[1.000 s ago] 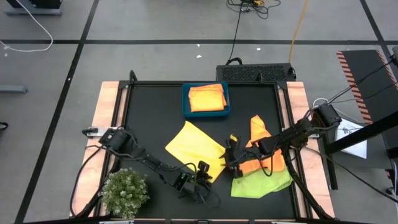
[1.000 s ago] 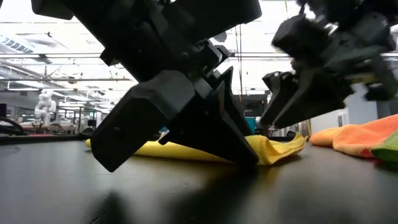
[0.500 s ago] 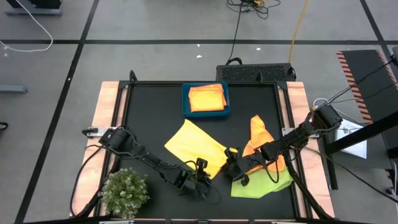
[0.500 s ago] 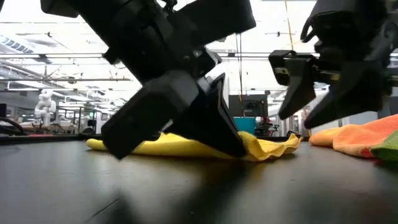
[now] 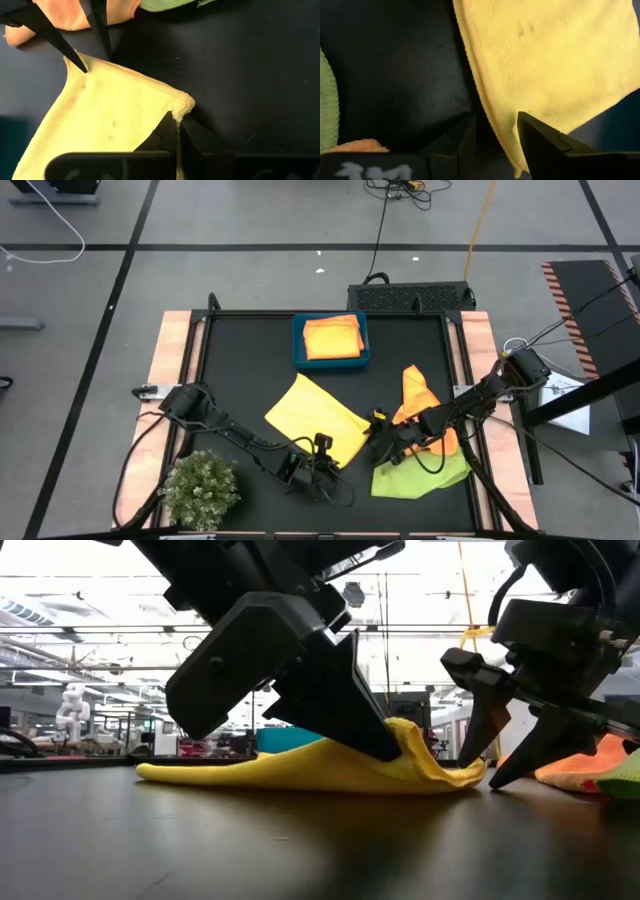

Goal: Fold microfiber towels
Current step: Fold the yellow microfiber towel

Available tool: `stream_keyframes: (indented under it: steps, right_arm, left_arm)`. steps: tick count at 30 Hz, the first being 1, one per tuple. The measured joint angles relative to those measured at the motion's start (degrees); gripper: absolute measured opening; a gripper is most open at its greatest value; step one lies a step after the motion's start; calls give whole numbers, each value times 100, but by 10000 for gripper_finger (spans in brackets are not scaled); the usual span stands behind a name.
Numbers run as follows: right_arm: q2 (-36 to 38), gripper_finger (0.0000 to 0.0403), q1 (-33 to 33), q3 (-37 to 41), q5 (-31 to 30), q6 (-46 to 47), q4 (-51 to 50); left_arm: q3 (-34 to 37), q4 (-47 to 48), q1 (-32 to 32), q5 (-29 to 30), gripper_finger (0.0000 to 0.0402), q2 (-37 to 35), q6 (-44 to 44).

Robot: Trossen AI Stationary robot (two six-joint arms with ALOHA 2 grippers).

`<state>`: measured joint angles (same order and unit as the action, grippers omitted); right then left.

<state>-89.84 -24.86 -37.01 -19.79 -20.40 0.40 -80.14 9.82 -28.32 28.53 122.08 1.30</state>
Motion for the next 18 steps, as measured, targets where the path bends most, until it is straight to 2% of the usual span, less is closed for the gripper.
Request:
stream_keyframes:
  steps: [3,9,14,18]
  right_arm:
    - [2,140,2,-2,-81,-126,-79]
    - [2,140,13,-9,-752,-407,-514]
    - [2,133,15,-9,-785,-518,-520]
    - [2,106,15,-3,-762,-585,-541]
  left_arm:
    - [0,39,-2,-2,3,0,-40]
    - [0,57,-12,-2,3,0,-187]
    - [0,65,-31,-3,7,-1,-186]
    - [0,66,-31,-4,3,-2,-186]
